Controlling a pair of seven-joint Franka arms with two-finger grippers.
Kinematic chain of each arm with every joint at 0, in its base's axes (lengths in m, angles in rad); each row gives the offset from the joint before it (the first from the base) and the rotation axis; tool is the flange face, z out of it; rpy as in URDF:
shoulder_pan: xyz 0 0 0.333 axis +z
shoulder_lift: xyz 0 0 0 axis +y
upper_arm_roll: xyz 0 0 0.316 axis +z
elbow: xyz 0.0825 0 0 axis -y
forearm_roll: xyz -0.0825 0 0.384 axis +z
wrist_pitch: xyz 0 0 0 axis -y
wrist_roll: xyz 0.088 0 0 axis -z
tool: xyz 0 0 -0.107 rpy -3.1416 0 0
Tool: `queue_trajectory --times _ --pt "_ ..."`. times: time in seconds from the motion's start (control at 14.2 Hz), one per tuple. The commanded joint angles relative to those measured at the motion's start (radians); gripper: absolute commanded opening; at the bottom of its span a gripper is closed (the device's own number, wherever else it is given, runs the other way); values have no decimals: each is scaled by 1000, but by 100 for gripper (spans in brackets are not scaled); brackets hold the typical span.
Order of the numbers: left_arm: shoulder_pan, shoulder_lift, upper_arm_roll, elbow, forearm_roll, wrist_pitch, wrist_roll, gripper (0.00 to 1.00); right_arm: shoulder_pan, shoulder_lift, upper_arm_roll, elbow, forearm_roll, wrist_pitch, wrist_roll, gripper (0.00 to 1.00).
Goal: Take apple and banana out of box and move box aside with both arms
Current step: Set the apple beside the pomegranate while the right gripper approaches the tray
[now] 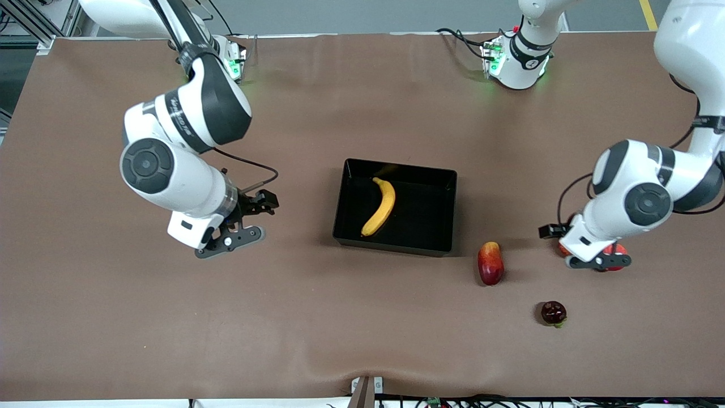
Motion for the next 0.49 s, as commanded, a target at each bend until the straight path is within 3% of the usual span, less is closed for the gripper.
queue_trajectory --times 0.0,0.14,0.42 --pt "5 -10 -80 -22 11 -27 -104 100 -42 2 -5 0 18 5 17 100" --pt "-42 5 -130 -30 11 -27 -240 100 -80 0 -5 -10 57 -1 17 100" --pt "-222 40 -131 1 21 -20 -427 100 -155 3 -5 -29 77 5 -3 100"
